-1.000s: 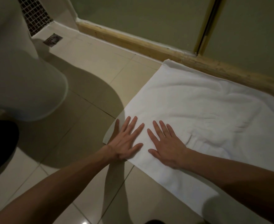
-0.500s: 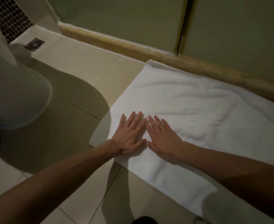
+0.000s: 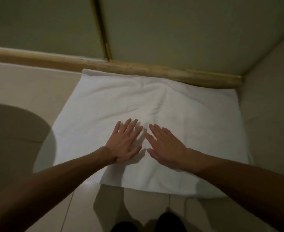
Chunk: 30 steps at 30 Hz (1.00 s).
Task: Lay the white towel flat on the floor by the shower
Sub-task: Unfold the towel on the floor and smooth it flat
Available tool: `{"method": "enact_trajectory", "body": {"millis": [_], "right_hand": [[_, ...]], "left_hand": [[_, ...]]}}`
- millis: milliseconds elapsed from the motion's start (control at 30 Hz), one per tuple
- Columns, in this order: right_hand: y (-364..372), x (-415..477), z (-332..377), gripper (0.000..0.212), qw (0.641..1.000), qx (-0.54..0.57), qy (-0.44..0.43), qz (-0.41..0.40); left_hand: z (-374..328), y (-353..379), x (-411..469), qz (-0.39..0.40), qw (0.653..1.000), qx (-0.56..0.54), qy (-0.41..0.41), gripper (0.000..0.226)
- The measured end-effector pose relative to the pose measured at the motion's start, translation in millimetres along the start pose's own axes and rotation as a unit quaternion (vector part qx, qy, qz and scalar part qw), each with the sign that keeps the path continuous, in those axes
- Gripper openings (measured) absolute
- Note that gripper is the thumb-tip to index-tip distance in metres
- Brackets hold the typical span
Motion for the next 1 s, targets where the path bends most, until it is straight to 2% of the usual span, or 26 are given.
{"method": "enact_trajectory", "body": {"millis": [167,267,500,600,700,867,1000], "right_hand": [[15.2,-66.8,-57.3,0.063,0.993,0.03,0.112,0.017],[36.7,-110.4,-96.3,0.063,0.978,0.033,0.191,0.07],[77.6,-191.0,-173.6,0.065,0.954,0.025,0.274,0.122],[96.9,-199.8,-192.2,0.067,0.944,0.067,0.295,0.133],[111.0,-201.4,-195.4,0.07,0.945,0.08,0.294,0.12],[117.7,-213.9,-199.9,0.071,0.955,0.051,0.28,0.088],[118.9,-233.3,-201.5,0.073,0.949,0.035,0.305,0.077]], "left_hand": [[-84.3,8.2,46.8,0.011,0.995,0.011,0.099,0.077],[-133.0,17.1,71.3,0.022,0.987,0.014,0.161,0.076],[-218.6,48.1,113.1,0.087,0.962,0.025,0.258,0.074],[-237.0,63.9,125.4,0.102,0.958,0.046,0.266,0.075],[-247.3,73.7,132.5,0.084,0.961,0.054,0.258,0.078],[-252.9,81.1,135.2,0.061,0.966,0.063,0.244,0.083],[-262.6,81.6,137.6,0.055,0.967,0.062,0.239,0.082]]}}
Point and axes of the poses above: each hand's wrist, its own x-axis towards the middle knuckle, its own y-axis out of the palm, z = x × y, the point moved 9 cm from there along x, towards the middle knuckle, and after that the axes turned 11 degrees about y, right-handed, at the moved point
